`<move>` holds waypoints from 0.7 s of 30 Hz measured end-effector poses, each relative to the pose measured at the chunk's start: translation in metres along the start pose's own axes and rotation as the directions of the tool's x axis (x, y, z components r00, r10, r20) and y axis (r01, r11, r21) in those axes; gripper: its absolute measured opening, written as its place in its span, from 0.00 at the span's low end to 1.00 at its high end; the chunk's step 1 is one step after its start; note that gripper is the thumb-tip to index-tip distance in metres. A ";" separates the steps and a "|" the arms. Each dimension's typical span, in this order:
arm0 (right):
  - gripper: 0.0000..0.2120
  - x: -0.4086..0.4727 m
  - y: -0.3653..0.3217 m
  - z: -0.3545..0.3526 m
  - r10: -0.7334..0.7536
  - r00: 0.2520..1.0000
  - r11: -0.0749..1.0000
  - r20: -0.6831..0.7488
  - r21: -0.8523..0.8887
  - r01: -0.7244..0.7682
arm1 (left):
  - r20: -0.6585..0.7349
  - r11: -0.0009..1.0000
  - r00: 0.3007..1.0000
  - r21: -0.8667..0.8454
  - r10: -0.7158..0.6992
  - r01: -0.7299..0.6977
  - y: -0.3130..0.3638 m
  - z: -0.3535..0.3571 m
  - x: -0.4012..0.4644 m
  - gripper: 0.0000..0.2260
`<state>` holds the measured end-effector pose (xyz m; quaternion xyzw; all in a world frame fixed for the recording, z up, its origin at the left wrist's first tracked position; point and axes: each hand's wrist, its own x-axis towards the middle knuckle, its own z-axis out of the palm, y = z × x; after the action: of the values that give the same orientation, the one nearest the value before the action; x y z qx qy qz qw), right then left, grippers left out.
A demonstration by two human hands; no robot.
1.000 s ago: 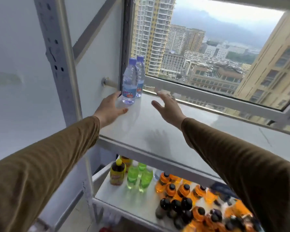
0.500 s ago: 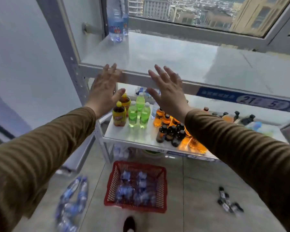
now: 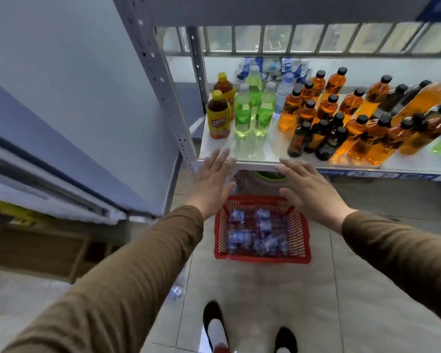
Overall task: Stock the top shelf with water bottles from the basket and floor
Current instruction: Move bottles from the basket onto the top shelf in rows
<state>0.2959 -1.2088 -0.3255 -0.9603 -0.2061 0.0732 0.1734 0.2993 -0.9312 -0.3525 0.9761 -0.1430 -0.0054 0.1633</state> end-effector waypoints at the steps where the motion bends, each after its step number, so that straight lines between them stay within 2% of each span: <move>1: 0.30 0.001 0.001 0.018 0.034 0.999 0.999 0.013 0.013 -0.034 | 0.036 1.000 0.999 0.003 0.006 -0.006 -0.009 0.016 -0.003 0.26; 5: 0.29 0.005 0.006 0.095 0.233 0.969 0.962 0.085 0.126 -0.242 | 0.189 1.000 0.982 -0.019 -0.021 0.025 -0.041 0.077 -0.018 0.27; 9: 0.29 0.000 0.030 0.169 0.403 0.895 0.879 0.190 0.193 -0.437 | 0.338 0.993 0.936 -0.031 -0.097 0.115 -0.065 0.153 -0.031 0.29; 12: 0.30 -0.005 0.061 0.219 0.526 0.800 0.767 0.288 0.247 -0.593 | 0.450 0.979 0.880 -0.057 -0.150 0.196 -0.073 0.214 -0.029 0.30; 15: 0.32 -0.009 0.102 0.274 0.625 0.687 0.626 0.371 0.288 -0.725 | 0.499 0.966 0.846 -0.062 -0.187 0.250 -0.078 0.271 -0.020 0.30; 17: 0.31 -0.011 0.126 0.307 0.662 0.641 0.554 0.388 0.323 -0.767 | 0.522 0.961 0.829 -0.055 -0.202 0.269 -0.084 0.309 -0.013 0.30; 19: 0.27 -0.010 0.145 0.332 0.685 0.603 0.484 0.409 0.364 -0.796 | 0.555 0.959 0.804 -0.036 -0.215 0.281 -0.089 0.348 -0.006 0.29; 21: 0.19 -0.008 0.158 0.351 0.698 0.568 0.407 0.437 0.410 -0.816 | 0.583 0.958 0.783 -0.026 -0.217 0.284 -0.092 0.377 0.002 0.29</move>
<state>0.2729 -1.2410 -0.7085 -0.8343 0.2696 0.2963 0.3789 0.3050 -0.9675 -0.7386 0.9283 -0.0540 -0.3287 0.1650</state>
